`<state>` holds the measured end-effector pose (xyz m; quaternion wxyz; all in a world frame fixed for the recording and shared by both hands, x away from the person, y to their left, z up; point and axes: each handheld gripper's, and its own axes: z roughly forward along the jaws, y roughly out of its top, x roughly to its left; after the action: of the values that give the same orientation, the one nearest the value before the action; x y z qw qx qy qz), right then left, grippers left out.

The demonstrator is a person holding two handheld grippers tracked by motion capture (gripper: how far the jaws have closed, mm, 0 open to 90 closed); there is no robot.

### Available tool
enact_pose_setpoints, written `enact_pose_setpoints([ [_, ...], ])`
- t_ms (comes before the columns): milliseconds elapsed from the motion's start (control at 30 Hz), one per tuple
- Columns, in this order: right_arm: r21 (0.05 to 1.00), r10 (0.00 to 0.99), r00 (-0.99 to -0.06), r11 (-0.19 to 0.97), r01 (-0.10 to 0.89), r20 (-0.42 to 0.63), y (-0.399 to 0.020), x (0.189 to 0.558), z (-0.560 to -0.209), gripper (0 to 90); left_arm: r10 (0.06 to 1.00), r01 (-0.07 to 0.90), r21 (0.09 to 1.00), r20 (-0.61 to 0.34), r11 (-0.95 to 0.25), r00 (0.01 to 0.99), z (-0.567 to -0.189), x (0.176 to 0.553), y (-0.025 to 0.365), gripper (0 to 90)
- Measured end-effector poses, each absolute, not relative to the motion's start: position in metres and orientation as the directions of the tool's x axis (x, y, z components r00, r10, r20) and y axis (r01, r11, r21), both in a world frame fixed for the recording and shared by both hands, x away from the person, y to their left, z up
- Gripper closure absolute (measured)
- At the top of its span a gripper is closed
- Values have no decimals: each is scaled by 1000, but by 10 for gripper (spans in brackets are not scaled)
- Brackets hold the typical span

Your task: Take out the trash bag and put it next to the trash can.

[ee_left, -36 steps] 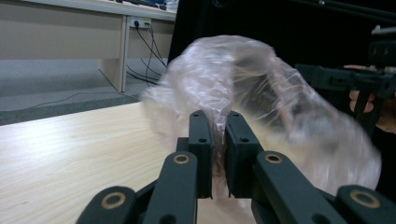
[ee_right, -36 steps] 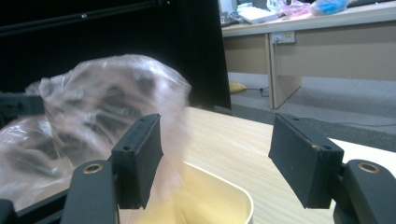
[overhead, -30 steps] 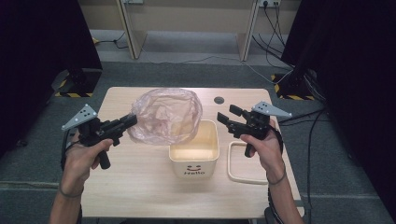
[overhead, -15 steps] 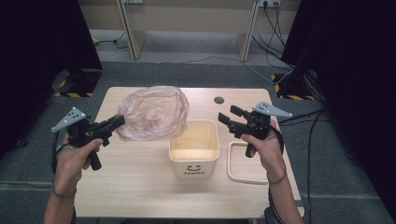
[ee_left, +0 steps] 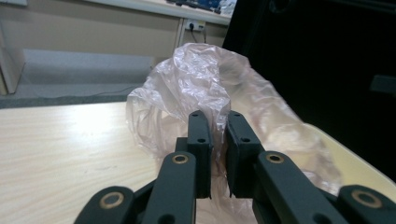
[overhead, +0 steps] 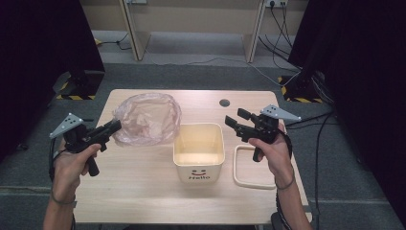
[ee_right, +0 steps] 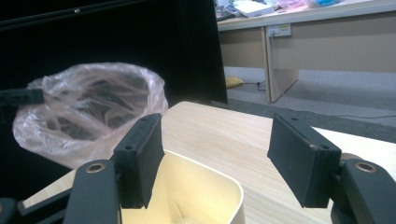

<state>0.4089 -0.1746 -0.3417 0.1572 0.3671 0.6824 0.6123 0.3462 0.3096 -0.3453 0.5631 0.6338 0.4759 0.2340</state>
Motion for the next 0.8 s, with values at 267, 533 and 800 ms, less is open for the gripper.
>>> enact_pose_setpoints([
  [267,950,691,-681,-25,312,242,-177,410,-343,355,897,384,922,-215,55,386,-366,350,317,817],
  [533,947,686,-685,-18,322,246,-174,412,-346,355,911,432,899,-233,69,340,-393,357,323,818],
  [800,946,684,-688,-14,324,245,-174,413,-347,355,924,465,883,-229,65,305,-408,359,331,818],
])
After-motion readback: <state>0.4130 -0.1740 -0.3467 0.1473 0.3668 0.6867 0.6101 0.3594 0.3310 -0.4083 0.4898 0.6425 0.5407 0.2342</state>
